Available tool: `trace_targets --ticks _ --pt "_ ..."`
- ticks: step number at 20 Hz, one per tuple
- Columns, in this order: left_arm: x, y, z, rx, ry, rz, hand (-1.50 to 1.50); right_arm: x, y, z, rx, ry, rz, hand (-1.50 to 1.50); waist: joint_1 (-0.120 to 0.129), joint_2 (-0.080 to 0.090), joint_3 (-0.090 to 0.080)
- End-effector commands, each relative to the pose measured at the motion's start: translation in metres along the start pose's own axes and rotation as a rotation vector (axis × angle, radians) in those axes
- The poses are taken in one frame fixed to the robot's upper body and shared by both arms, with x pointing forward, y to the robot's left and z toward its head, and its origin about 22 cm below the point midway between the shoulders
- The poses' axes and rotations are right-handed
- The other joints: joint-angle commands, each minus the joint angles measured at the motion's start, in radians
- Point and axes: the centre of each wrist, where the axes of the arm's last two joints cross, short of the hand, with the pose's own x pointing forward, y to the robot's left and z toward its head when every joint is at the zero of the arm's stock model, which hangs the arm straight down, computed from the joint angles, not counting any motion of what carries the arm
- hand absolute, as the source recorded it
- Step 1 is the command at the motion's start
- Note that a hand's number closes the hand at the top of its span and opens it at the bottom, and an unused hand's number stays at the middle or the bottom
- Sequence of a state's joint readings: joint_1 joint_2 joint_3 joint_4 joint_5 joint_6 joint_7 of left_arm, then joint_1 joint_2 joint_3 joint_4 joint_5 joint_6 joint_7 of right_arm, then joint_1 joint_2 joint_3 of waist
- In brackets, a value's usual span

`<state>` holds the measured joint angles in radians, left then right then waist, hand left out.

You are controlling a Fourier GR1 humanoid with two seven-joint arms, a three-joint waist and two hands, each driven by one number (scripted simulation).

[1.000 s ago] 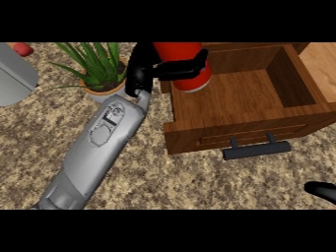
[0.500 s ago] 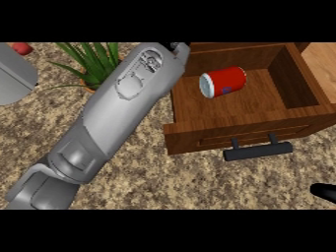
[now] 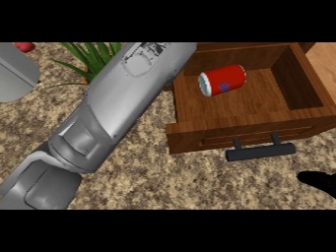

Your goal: Pick up the can, place it into the drawer and close the drawer

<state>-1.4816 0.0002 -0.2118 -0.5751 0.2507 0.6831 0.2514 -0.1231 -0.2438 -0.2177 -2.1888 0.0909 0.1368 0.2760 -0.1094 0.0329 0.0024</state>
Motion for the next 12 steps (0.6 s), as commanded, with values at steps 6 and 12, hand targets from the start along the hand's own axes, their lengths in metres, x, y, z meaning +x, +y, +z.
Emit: trace_targets --ticks 6,12 --pt "0.000 0.000 -0.005 -0.008 -0.005 0.086 -1.50 -0.014 0.031 -0.027 0.095 -0.056 0.329 -1.50 0.039 -0.001 -0.001" --pt "-0.001 0.001 -0.013 0.008 -0.033 0.051 -1.50 -0.036 0.054 -0.044 0.150 -0.068 0.472 -1.50 0.069 -0.006 0.000"
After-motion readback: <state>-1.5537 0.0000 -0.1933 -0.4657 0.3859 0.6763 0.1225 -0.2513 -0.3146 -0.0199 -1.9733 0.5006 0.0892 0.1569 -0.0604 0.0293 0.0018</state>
